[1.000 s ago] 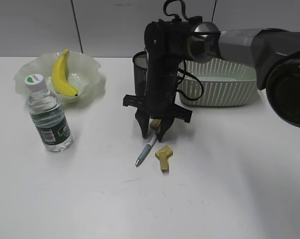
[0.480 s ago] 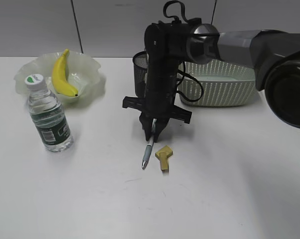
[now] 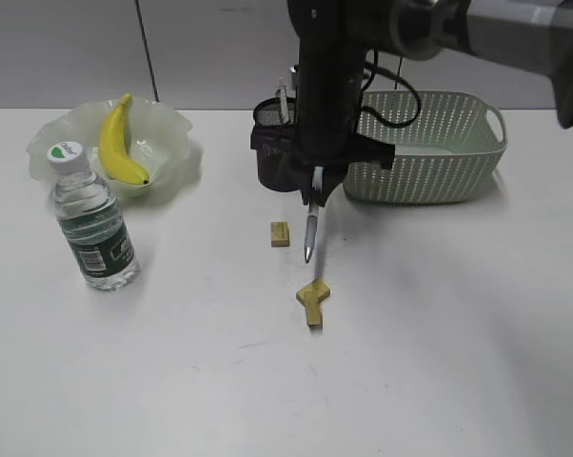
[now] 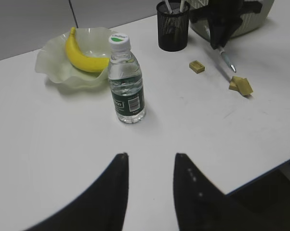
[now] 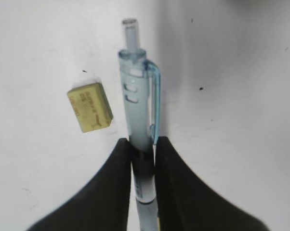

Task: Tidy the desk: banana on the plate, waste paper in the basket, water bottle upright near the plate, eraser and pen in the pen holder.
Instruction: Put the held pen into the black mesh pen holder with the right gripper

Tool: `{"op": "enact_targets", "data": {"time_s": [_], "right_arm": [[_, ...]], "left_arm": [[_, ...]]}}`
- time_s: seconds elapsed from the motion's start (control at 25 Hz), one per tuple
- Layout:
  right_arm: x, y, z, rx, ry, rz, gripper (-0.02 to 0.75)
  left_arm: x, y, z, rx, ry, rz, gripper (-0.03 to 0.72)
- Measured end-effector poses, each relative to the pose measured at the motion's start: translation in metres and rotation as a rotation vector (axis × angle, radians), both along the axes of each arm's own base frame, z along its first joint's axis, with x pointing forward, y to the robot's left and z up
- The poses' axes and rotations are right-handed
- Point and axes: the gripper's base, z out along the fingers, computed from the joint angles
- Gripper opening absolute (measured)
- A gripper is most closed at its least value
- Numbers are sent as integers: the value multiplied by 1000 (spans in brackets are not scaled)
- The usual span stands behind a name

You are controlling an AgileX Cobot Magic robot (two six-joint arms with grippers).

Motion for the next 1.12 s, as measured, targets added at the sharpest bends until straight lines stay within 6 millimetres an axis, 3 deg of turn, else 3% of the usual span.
{"op": "enact_targets", "data": {"time_s": [0.36, 0.72, 0.88, 1.12], "right_arm": [[9, -2, 81, 105, -370, 158, 123], [35, 7, 112, 152, -822, 273, 123], [47, 13, 108, 129, -975, 361, 123], [59, 21, 72, 57, -1015, 465, 123]], "left_arm": [[0, 0, 0, 0, 0, 0, 241], [0, 0, 0, 0, 0, 0, 241], [0, 0, 0, 0, 0, 0, 241], [0, 0, 0, 0, 0, 0, 241]]}}
